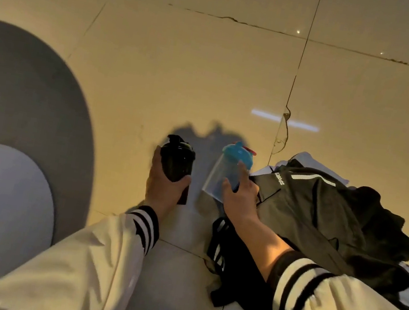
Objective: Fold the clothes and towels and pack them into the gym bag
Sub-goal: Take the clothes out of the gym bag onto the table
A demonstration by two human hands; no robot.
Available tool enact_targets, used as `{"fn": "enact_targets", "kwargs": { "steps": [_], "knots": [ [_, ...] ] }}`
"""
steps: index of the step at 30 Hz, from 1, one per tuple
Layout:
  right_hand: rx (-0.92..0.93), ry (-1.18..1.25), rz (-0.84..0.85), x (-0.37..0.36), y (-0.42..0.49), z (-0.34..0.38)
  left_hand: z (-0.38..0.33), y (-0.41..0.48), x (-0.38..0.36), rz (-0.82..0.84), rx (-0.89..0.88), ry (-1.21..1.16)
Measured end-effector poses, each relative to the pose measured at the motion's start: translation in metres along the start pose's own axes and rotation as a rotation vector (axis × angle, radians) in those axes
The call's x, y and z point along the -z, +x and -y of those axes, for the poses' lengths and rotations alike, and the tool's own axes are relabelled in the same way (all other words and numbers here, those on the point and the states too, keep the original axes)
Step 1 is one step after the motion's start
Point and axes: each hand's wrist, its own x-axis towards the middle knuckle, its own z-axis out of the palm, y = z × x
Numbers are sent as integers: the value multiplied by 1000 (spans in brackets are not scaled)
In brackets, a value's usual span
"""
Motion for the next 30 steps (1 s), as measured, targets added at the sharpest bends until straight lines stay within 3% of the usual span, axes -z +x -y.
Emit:
{"fn": "enact_targets", "kwargs": {
  "steps": [3,8,15,19,22,30],
  "knots": [
    [56,24,11,-10,18,-2,-10,20,-30,157,-30,7],
    [3,97,-95,-15,30,-14,8,17,-53,237,-11,-7],
    [-122,66,-29,-7,-16,0,3,-22,-30,149,23,7],
    [-177,53,-33,28,-87,39,-56,-88,5,94,12,37],
    [-101,160,-35,60,-151,87,-117,-144,48,103,14,62],
    [-102,128,-9,170,-337,261,-303,-292,207,16,-40,17]
  ]
}}
